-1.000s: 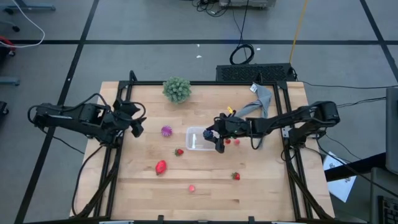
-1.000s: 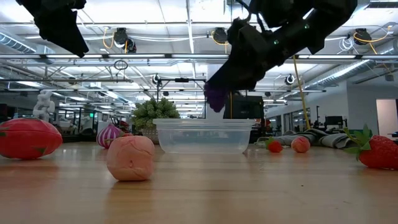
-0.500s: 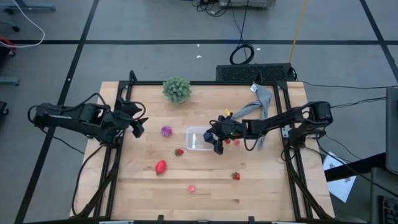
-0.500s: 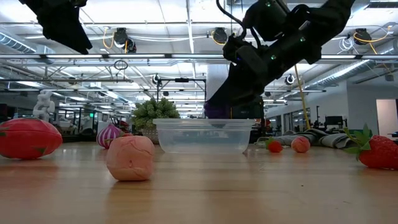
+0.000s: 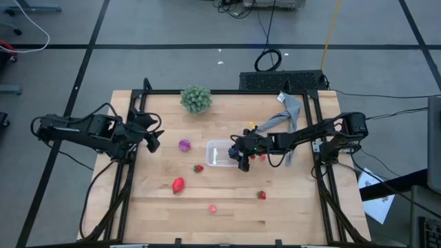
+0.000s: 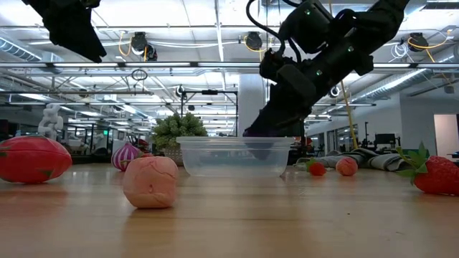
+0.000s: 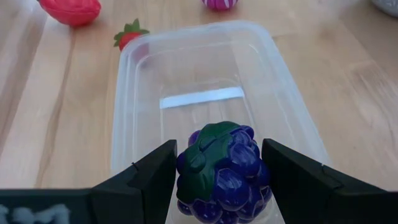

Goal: Pick and placing Produce into tupperware
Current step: Put the grapes into the transparent container

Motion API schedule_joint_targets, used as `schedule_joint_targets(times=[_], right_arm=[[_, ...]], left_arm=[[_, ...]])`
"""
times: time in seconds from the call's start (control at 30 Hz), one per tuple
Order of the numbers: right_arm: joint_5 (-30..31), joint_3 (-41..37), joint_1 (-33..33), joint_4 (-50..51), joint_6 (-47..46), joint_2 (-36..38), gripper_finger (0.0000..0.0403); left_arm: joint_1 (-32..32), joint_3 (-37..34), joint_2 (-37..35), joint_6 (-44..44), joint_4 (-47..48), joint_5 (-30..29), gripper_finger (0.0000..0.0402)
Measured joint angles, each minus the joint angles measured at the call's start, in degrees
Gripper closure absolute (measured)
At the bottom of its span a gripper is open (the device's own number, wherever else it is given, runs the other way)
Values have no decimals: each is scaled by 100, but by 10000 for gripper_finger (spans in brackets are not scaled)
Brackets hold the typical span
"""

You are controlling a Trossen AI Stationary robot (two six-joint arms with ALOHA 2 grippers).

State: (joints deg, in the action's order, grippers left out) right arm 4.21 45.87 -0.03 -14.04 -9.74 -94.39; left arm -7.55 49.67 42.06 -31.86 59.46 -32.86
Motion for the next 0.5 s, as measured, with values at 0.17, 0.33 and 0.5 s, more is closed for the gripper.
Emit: schedule_joint_targets(times=[0.17, 0.33, 0.5], right_arm=[[0, 0, 0, 77, -5, 0, 181], [0, 0, 0, 67, -5, 0, 181], [2, 0, 23, 65, -7, 0, 181]], left_arm=[[0, 0, 0, -4, 0, 0, 158], [0, 0, 0, -15, 0, 0, 158], [0, 0, 0, -15, 0, 0, 158]])
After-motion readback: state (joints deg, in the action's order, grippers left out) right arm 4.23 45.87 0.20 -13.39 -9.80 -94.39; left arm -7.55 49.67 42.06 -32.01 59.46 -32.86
